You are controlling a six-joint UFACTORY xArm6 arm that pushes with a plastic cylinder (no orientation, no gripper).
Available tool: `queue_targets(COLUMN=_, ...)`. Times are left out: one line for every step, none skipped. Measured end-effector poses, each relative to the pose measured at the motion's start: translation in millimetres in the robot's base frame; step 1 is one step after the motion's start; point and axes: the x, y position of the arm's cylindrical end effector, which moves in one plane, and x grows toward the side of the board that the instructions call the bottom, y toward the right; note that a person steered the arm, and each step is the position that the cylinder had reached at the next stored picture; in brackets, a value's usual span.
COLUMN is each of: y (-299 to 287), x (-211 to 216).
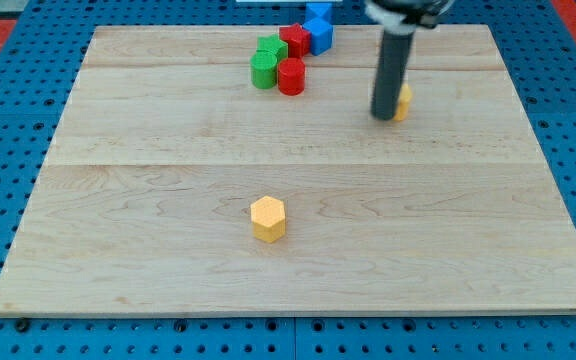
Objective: Push the yellow hexagon closer to the yellow heart
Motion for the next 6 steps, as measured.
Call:
queue_targets(y=54, x=-53)
queue_targets(y=45, x=-82)
queue_targets(y=50, x=-11)
queue_targets(y=87, x=77)
queue_targets(y=57, x=204)
queue_targets(y=-95, x=257)
